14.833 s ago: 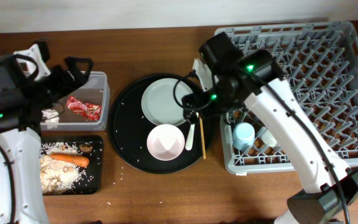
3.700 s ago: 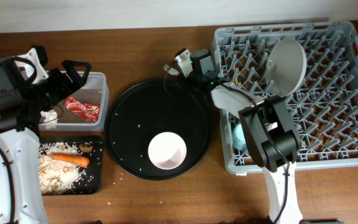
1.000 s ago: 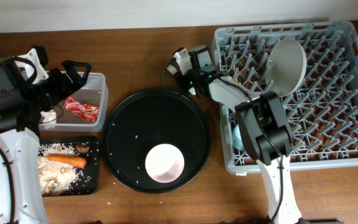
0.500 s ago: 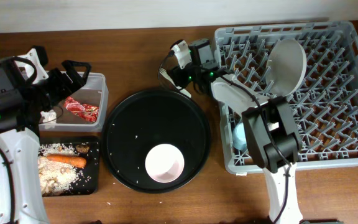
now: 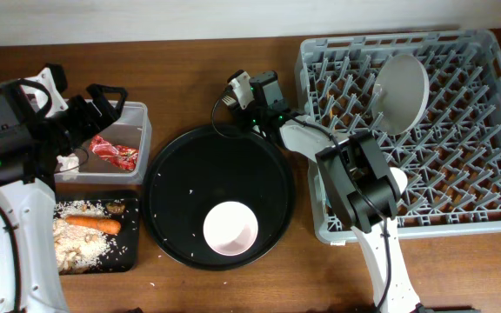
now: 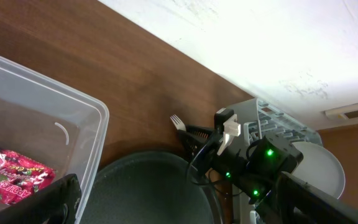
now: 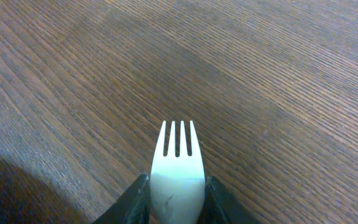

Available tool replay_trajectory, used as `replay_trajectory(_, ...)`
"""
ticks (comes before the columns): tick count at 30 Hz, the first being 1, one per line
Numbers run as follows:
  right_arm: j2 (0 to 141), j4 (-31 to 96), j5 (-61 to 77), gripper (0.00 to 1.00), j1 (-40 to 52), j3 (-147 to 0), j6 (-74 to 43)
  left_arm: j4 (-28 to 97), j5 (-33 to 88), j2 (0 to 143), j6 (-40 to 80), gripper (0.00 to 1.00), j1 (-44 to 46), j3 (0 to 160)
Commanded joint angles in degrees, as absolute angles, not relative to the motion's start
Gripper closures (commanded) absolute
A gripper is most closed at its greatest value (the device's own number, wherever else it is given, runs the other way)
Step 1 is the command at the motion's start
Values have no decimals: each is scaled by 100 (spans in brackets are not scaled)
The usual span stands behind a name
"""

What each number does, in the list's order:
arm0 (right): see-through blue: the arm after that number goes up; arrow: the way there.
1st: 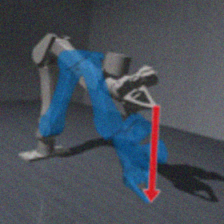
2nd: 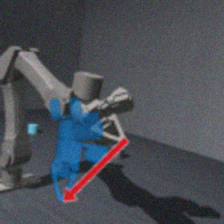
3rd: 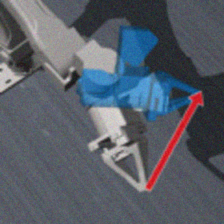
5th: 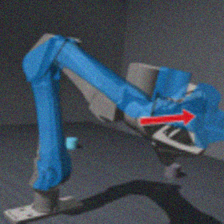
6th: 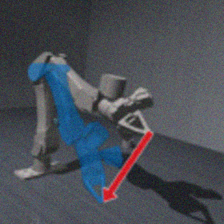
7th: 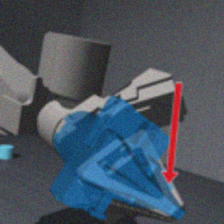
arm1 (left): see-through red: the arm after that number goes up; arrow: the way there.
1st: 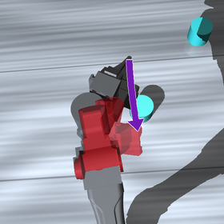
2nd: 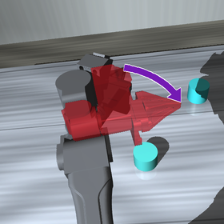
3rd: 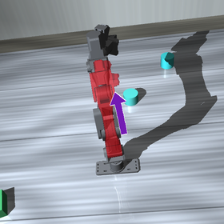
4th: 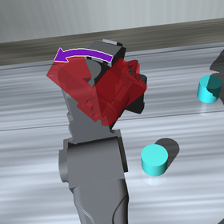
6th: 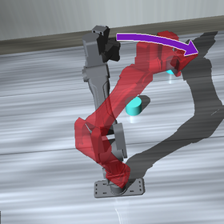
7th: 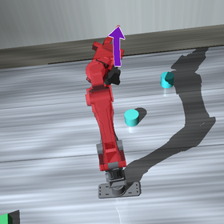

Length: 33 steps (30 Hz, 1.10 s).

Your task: Sort waste into correct bins and load items into the dishwasher rack

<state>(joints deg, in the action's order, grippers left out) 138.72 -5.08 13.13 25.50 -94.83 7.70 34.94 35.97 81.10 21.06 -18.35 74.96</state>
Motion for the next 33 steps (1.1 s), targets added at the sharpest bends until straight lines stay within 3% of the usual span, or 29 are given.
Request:
replay_trajectory(1,13791,-495,1288,71,2541,-9485,805,3481,3599,8064,2141,1,-1844,7516)
replay_trajectory(7,13517,-484,1291,89,2543,-9485,805,3481,3599,8064,2141,1,-1846,7516)
replay_trajectory(18,12567,228,1286,89,2357,-9485,803,3481,3597,8064,2141,1,-1844,7516)
replay_trajectory(26,11284,2770,1286,84,768,-9485,805,3481,3599,8064,2141,1,-1844,7516)
replay_trajectory(33,11288,3275,856,88,-274,-9478,805,3481,3599,8064,2141,1,-1844,7516)
